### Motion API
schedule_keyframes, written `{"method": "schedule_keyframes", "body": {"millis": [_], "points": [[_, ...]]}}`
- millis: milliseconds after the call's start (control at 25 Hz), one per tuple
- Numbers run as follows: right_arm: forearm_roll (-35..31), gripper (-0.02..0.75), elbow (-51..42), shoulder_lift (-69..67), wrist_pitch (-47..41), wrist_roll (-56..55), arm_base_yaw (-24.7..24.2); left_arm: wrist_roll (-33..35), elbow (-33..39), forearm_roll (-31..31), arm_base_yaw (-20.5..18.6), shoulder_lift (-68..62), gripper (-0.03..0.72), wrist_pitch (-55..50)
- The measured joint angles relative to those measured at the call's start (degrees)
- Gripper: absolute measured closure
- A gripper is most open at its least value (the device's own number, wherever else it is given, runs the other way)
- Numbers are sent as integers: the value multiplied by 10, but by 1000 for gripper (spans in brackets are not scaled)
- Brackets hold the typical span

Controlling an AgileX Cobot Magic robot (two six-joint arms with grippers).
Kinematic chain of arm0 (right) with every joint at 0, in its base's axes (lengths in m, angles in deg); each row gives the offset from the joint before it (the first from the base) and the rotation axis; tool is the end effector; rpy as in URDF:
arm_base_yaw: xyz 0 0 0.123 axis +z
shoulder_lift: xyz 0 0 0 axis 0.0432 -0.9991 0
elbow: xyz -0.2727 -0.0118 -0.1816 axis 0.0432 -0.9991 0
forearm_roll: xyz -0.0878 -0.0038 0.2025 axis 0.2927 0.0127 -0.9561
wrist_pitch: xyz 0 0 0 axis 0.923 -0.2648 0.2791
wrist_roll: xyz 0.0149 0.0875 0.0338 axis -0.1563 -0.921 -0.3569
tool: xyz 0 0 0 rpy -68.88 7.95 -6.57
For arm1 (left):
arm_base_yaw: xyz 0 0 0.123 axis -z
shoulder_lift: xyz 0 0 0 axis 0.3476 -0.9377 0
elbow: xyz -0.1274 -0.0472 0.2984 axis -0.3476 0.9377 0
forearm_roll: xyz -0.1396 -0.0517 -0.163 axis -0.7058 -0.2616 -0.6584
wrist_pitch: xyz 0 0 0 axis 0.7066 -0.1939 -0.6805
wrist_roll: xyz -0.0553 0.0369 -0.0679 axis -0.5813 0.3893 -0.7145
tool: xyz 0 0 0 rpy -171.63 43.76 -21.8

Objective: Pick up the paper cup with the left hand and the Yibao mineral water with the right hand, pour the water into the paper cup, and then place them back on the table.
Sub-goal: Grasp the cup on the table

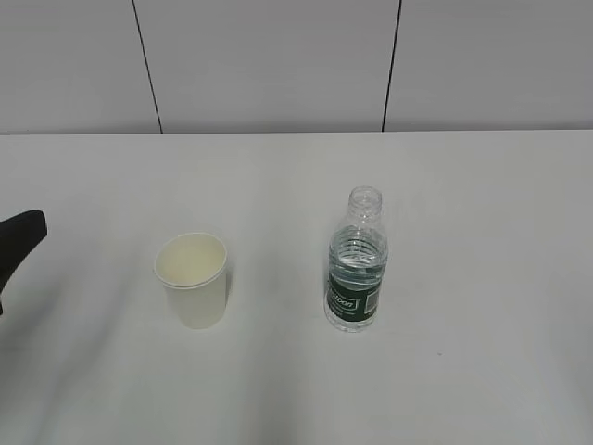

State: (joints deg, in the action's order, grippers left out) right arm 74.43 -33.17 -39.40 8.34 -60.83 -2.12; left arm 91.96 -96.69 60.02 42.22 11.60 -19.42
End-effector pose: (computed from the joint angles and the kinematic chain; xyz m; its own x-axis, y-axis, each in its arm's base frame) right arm -0.0777 -0.0038 0.2519 -0.5107 -0.0759 -0.8564 -0.0141 0.9967 -0.0799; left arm 0.0952 -0.0354 0.2793 -0.1655 0.1102 -0.9800 0.3548 0.9339 0.0451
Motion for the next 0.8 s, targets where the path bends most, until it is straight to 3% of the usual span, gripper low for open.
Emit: {"method": "schedule_keyframes", "body": {"millis": [240,600,800], "points": [[0,239,0,0,0,0,0,-3,19,23,0,-41,125,60],[0,239,0,0,0,0,0,-5,19,153,0,-194,134,156],[0,239,0,0,0,0,0,-23,66,160,0,-282,165,346]]}}
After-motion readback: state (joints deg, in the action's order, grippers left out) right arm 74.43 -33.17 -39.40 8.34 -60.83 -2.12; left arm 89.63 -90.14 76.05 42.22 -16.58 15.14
